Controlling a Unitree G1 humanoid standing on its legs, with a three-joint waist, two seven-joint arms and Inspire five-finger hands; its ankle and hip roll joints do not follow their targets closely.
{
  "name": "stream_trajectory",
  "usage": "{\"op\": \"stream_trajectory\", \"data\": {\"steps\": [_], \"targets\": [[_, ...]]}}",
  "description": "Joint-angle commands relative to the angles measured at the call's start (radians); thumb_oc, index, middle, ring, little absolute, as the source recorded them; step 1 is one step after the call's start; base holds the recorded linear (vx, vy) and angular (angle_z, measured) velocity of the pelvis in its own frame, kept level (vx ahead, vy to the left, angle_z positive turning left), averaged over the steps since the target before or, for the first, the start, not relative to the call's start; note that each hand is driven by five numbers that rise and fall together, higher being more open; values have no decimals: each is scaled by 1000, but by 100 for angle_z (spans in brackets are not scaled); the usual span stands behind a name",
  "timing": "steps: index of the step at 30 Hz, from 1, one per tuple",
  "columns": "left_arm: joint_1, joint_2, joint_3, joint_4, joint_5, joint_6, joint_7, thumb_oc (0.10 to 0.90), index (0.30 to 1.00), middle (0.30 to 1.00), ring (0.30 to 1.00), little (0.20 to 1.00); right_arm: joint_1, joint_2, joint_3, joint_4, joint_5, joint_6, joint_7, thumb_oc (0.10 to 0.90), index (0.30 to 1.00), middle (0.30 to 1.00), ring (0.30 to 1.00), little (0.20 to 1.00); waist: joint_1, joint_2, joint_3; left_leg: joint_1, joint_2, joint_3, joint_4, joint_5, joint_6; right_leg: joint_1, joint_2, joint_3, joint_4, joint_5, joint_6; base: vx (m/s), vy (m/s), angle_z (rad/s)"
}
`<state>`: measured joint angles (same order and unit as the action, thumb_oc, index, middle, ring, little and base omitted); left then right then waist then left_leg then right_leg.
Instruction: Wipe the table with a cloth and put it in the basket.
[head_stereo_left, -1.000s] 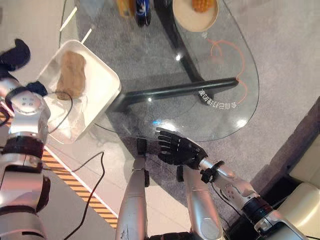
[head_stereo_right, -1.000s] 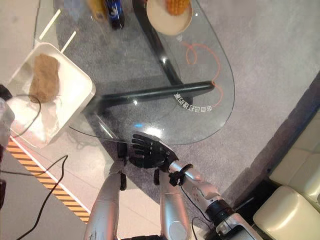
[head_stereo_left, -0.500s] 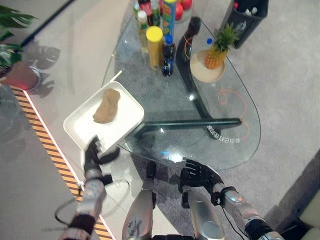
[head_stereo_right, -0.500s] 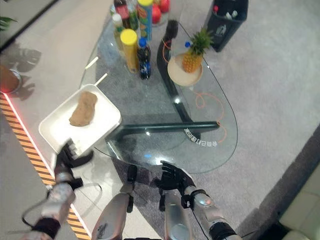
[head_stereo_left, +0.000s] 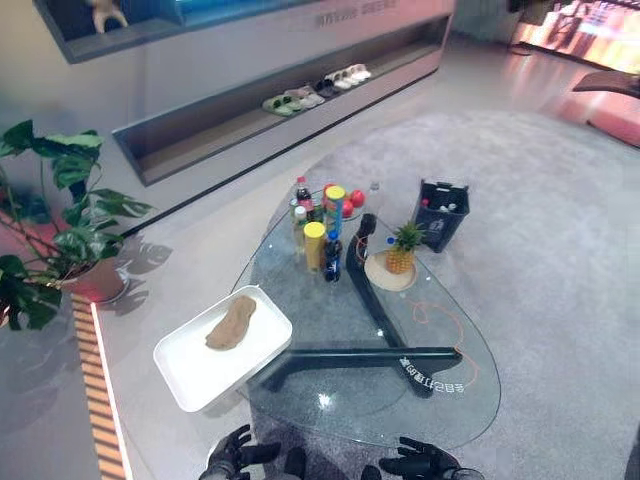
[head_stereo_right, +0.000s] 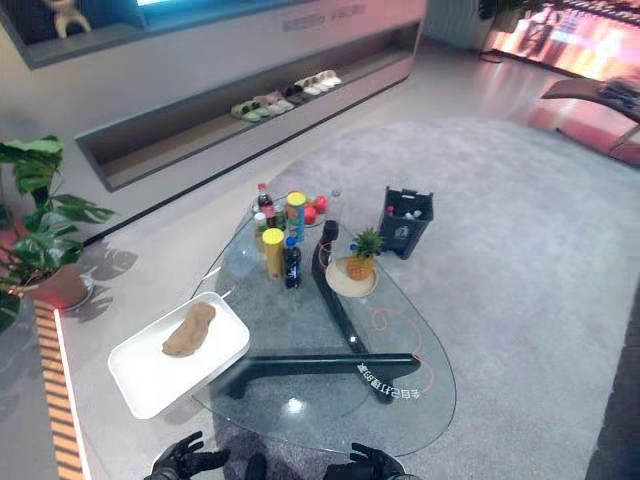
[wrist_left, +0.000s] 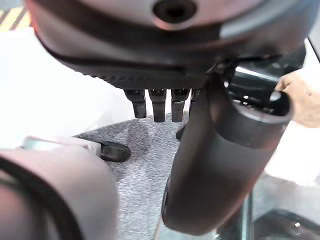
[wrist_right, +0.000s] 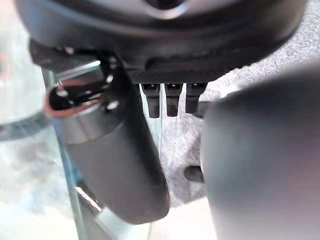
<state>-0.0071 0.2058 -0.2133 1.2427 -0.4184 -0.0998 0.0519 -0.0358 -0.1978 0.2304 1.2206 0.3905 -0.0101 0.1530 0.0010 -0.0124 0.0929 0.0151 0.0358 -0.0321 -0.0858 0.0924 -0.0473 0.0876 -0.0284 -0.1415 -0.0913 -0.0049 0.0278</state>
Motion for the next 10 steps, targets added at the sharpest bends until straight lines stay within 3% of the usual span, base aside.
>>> {"op": "stream_trajectory", "data": {"steps": [1,10], "targets": [[-41,-28,19,53,-10,-25,-29,800,900,900,900,900,-17,0,3,35,-41,-7,14,800,900,900,900,900,3,-21,-4,44,-33,45,9,-70,23,-10,-21,14,32,29,22,51,21,-24],[-45,-32,19,74,2,-41,-66,800,900,900,900,900,0,9,-31,80,-32,-28,37,800,900,900,900,900,-12,-17,-26,75,-23,68,-1,-84,26,8,-26,27,24,31,30,29,11,-12]]}}
